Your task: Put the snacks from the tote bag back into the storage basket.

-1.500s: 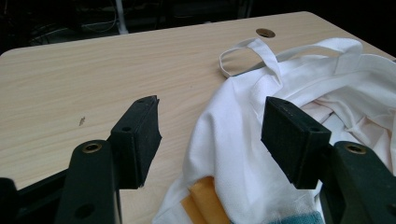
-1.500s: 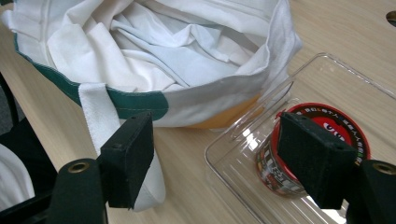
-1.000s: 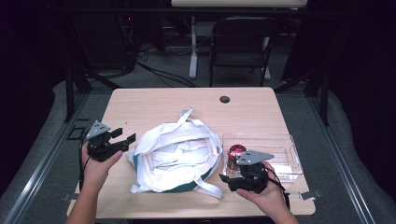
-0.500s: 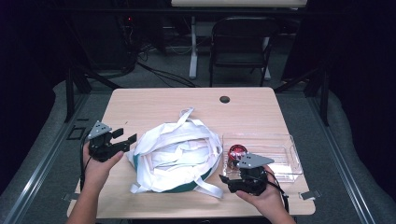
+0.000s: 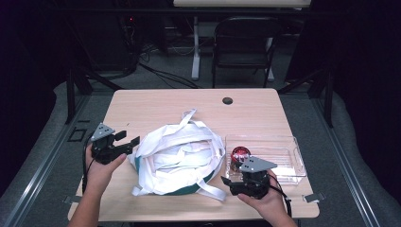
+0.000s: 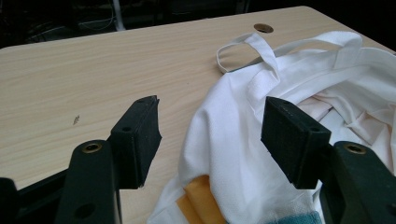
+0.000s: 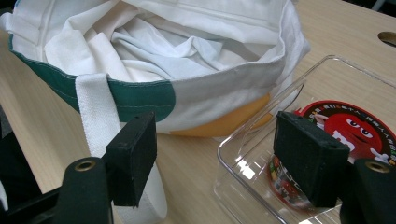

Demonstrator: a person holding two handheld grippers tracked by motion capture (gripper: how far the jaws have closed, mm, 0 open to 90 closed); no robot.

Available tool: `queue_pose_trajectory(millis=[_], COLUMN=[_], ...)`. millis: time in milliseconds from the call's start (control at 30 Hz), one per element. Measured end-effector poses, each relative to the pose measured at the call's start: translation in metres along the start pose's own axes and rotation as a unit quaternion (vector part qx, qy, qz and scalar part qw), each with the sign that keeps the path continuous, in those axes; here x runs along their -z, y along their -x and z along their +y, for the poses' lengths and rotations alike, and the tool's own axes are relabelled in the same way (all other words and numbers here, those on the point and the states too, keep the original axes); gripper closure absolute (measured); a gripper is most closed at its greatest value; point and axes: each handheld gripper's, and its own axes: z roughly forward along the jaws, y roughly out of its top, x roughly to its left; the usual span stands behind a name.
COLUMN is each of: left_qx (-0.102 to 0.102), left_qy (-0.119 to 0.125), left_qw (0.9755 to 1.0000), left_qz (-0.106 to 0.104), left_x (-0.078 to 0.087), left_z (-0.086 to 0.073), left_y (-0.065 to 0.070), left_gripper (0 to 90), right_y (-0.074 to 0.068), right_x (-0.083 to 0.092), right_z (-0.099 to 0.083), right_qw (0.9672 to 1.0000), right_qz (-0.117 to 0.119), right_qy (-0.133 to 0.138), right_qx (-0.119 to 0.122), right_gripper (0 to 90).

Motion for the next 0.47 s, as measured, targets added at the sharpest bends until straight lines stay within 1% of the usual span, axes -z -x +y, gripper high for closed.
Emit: queue_pose_trajectory(millis=[133, 200, 267, 467], left_qx=[0.001, 0.001, -0.001, -0.001], left_qy=[0.002, 0.000, -0.001, -0.003], left_qw=[1.0000, 1.0000, 1.0000, 1.0000], left_qz=[0.000, 0.000, -0.001, -0.002], left_x=[0.0003, -0.0004, -0.0022, -0.0030], left_z=[-0.0003, -0.0007, -0.0012, -0.0013], left_y=[-0.0004, -0.0003, 0.0015, 0.0015], left_gripper=[37.2, 37.2, 37.2, 37.2], right_y=[0.0008, 0.0014, 0.0019, 0.0019], right_x=[0.0008, 0.0013, 0.0016, 0.0009], right_z=[-0.0003, -0.0003, -0.0009, -0.0016], right_qw=[1.0000, 1.0000, 0.9999, 0.9999], right_qz=[-0.001, -0.002, -0.005, -0.008], right_qy=[0.006, 0.003, 0.009, 0.006], right_qx=[-0.002, -0.001, -0.003, -0.001], right_gripper=[30.0, 30.0, 30.2, 30.9])
